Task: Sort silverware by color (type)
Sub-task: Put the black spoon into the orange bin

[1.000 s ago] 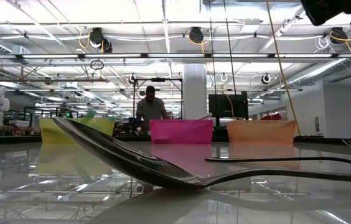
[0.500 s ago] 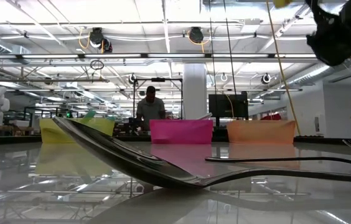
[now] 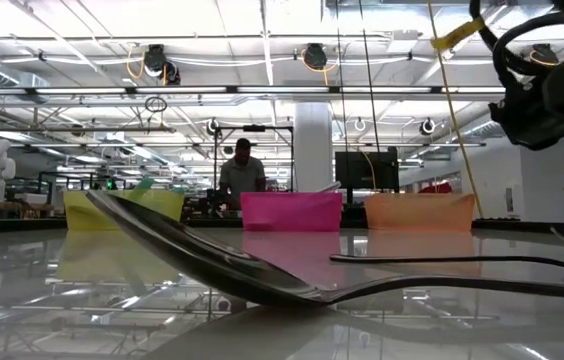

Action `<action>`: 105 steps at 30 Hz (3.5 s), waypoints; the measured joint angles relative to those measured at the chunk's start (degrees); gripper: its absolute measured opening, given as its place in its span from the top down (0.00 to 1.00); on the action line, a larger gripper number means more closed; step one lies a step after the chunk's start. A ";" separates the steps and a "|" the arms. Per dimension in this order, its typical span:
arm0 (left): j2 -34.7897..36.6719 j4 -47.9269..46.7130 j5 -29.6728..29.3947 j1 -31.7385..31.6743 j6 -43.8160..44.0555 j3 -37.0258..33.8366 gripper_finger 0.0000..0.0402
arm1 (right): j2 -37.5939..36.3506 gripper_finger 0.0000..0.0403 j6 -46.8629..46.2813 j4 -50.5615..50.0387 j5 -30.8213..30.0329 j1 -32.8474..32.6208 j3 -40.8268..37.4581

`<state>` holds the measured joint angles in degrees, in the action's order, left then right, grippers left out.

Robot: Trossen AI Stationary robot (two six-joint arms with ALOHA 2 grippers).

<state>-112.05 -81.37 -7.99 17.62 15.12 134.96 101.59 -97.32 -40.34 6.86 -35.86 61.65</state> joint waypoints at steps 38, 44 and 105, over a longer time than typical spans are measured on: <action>0.00 3.73 -1.53 -8.52 11.45 0.00 0.68 | -28.16 0.99 15.34 -14.19 -11.77 2.35 -0.23; -0.18 5.83 -1.52 -10.08 19.14 0.02 0.52 | -31.34 0.99 24.06 -15.19 -15.71 6.03 -0.22; -13.94 22.89 9.28 -17.85 52.90 0.02 0.41 | -36.40 0.99 65.20 -4.87 -20.51 23.89 -0.11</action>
<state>-125.99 -58.47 1.29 -0.23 68.02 134.98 65.19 -32.11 -45.21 -13.65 -11.97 61.54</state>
